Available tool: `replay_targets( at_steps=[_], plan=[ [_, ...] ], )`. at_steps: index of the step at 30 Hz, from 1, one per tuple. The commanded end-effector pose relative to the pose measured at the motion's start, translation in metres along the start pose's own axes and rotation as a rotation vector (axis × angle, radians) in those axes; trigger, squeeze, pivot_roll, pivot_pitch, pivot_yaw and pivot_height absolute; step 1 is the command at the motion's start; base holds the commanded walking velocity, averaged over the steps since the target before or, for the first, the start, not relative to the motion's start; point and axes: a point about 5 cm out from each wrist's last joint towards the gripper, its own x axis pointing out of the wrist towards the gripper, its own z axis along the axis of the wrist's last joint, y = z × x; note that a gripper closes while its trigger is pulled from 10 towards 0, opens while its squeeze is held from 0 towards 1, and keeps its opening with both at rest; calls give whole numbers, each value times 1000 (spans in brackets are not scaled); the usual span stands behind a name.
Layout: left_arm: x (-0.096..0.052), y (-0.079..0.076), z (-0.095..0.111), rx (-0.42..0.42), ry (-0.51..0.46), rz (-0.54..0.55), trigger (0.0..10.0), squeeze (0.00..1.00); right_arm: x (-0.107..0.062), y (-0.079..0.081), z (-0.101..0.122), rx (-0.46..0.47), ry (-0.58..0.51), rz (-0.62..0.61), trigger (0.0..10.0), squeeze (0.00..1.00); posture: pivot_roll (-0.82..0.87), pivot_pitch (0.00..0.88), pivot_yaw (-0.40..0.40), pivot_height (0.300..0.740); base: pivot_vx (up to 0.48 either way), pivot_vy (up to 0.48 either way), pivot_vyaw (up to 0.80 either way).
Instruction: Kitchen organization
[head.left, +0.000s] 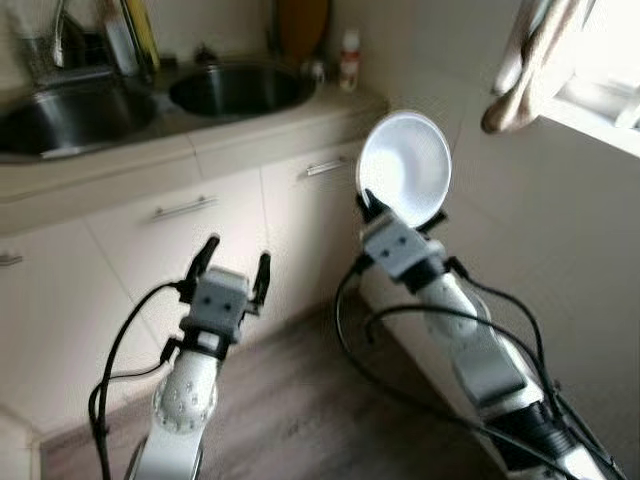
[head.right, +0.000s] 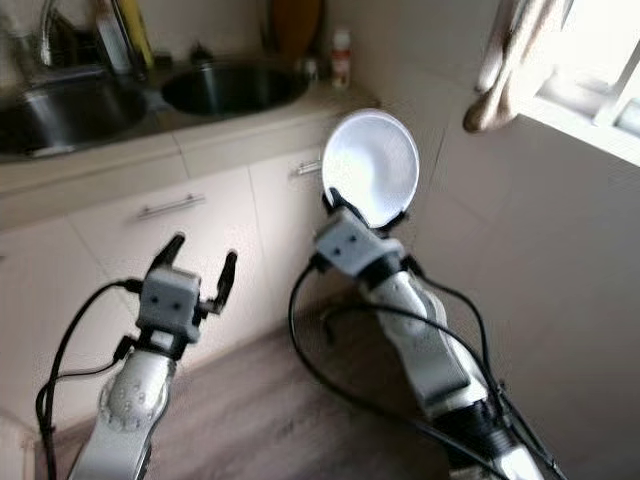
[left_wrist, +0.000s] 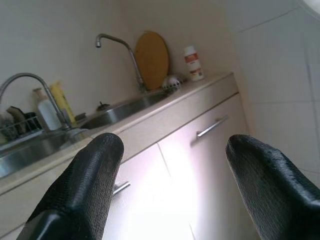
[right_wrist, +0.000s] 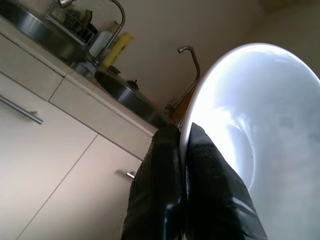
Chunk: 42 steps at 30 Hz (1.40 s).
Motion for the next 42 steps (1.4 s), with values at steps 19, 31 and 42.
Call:
replay_targets(
  at_steps=[19, 31, 42],
  plan=[
    [0, 4, -1, 7, -1, 7, 10000, 0, 7, 2, 8, -34, -36, 4, 10000, 0, 122, 0, -45, 740, 270, 0, 161],
    [1, 3, -1, 5, -2, 5, 10000, 0, 7, 2, 6, -21, -27, -6, 10000, 0, 122, 0, -47, 740, 270, 0, 800],
    [2, 3, 0, 4, -4, 5, 10000, 0, 8, -1, 5, -8, -19, -22, 10000, 0, 123, 0, -46, 740, 269, 0, 218]
  ],
)
